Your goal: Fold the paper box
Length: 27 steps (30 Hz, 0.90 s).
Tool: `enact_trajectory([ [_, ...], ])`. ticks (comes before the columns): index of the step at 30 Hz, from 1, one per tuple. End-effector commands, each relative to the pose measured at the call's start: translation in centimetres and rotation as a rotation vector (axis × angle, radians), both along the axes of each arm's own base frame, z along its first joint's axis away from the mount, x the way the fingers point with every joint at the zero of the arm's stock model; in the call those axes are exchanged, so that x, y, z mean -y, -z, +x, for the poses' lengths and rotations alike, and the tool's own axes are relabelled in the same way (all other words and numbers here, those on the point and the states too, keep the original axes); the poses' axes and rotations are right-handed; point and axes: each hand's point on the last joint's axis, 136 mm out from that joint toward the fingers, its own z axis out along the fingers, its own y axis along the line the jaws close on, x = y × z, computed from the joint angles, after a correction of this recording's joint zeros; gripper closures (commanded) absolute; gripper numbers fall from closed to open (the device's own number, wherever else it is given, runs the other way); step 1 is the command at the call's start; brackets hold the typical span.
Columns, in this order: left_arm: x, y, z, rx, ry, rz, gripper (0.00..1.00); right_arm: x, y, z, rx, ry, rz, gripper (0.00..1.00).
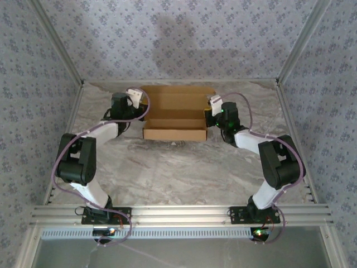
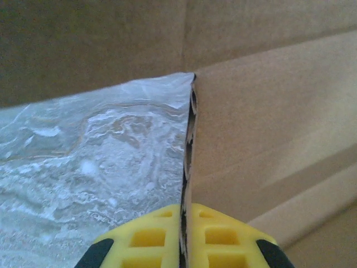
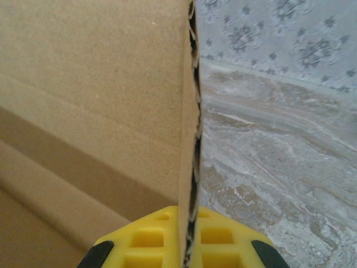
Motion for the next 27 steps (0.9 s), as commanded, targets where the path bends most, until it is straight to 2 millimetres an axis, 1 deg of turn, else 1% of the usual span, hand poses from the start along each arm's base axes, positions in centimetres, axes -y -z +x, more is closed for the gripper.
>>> enact_trajectory([
  [1, -0.6, -2.2, 0.8, 0.025, -0.21, -0.087, 1.0, 0.0, -2.9, 1.1, 0.074, 0.165, 0.046, 1.0],
  [3, 0.6, -3.4, 0.5, 0.068, -0.2, -0.09, 1.0, -0.4, -4.3, 1.4, 0.104, 0.218, 0.017, 1.0],
  [6, 1.4, -5.5, 0.0, 0.131, -0.187, -0.061, 1.0, -1.2, -6.7, 1.5, 0.161, 0.204, -0.008, 1.0],
  [9, 1.5, -7.1, 0.0, 0.15, -0.187, -0.078, 1.0, -1.1, -8.2, 1.8, 0.167, 0.197, 0.021, 1.0],
  [12, 1.6, -7.8, 0.0, 0.141, -0.201, -0.137, 1.0, -1.2, -8.8, 2.1, 0.147, 0.202, 0.1, 1.0],
  [15, 1.9, -7.6, 0.3, 0.113, -0.224, -0.196, 1.0, -1.9, -8.5, 2.4, 0.119, 0.204, 0.166, 1.0],
  [18, 1.8, -6.7, 0.6, 0.091, -0.263, -0.233, 1.0, -2.4, -7.3, 2.6, 0.087, 0.222, 0.195, 1.0],
  [20, 1.9, -6.0, 0.6, 0.078, -0.28, -0.252, 1.0, -2.2, -6.1, 2.7, 0.053, 0.26, 0.208, 1.0],
  [24, 2.5, -5.5, 0.6, 0.076, -0.286, -0.255, 1.0, -1.6, -4.4, 2.6, 0.019, 0.336, 0.251, 1.0],
  [27, 2.7, -5.1, 0.3, 0.084, -0.303, -0.249, 1.0, -1.3, -3.7, 2.3, 0.022, 0.377, 0.273, 1.0],
])
